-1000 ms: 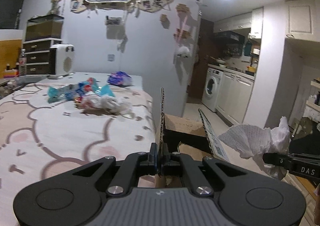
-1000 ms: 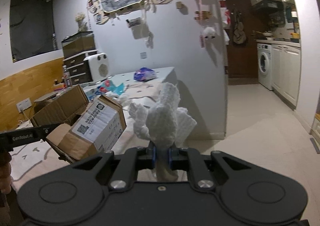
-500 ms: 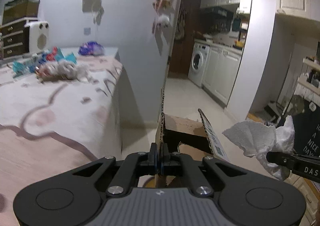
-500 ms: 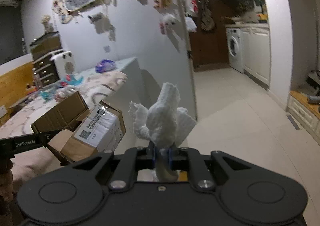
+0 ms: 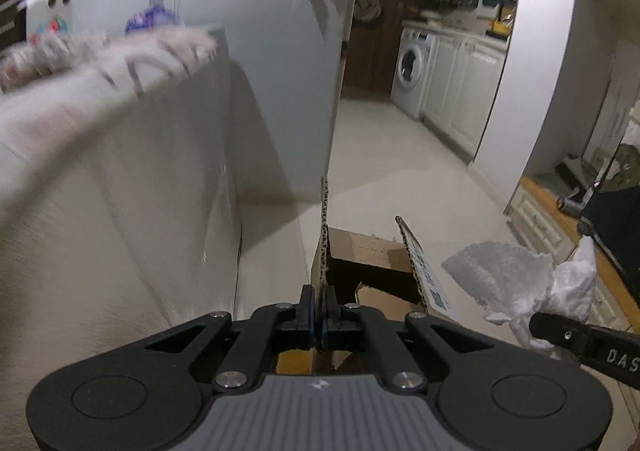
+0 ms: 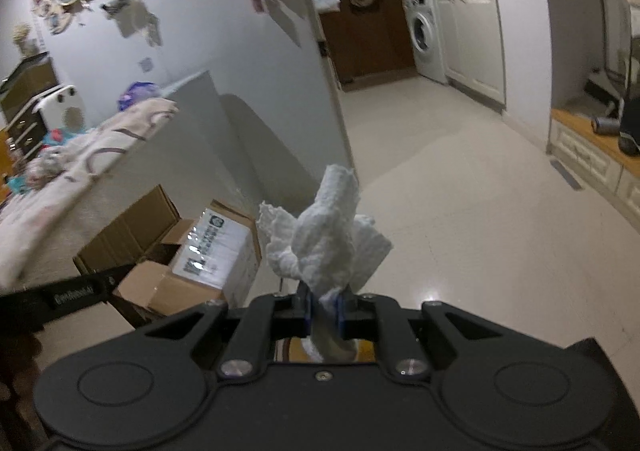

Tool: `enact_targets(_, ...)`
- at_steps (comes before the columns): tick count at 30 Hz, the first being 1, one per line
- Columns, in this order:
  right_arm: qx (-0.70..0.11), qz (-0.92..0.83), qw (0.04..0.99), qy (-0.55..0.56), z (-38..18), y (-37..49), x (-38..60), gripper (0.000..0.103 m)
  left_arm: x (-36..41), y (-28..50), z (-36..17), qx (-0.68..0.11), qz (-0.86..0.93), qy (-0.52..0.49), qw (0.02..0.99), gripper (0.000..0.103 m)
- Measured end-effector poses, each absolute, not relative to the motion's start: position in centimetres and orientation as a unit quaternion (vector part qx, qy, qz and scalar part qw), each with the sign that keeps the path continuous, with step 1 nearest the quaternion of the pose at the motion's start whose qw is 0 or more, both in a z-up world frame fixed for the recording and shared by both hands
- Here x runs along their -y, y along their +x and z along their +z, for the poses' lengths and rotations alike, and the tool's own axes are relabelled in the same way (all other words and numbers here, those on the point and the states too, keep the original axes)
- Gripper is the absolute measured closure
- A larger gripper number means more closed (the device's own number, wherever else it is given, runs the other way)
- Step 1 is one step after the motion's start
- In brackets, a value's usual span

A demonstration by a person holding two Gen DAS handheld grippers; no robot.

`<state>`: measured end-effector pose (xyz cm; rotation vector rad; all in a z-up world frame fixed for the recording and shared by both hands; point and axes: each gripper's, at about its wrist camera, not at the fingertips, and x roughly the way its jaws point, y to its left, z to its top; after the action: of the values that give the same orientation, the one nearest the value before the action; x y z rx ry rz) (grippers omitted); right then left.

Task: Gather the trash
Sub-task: 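Carry the box in the left tool and tissue in the right tool over the bin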

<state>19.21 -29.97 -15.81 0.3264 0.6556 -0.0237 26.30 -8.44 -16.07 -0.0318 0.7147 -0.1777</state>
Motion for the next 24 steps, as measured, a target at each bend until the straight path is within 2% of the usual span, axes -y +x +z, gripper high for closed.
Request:
enact_targets(11,-0.382,-0.048,0.895,0.225,-25.5,27.6,30.1,0.091,9.4,34.6,-27.1,-0.421,-0.052,0.013,0.905,0.101)
enact_targets(15,-0.379,-0.065,0.891,0.241,-29.0,29.7,29.7,0.091,9.6,36.3,-31.4,-0.453,-0.054,0.026,0.89,0.101)
enact_targets(19,-0.401,-0.065,0.876,0.26,-32.3,31.7,29.4,0.091,10.1,37.6,-34.6,-0.484,-0.062,0.039,0.872,0.101)
enact_targets(24,-0.431,-0.077,0.861,0.259,-35.3,33.6,29.7,0.091,10.2,39.0,-37.1,-0.524,-0.087,0.006,0.847,0.101)
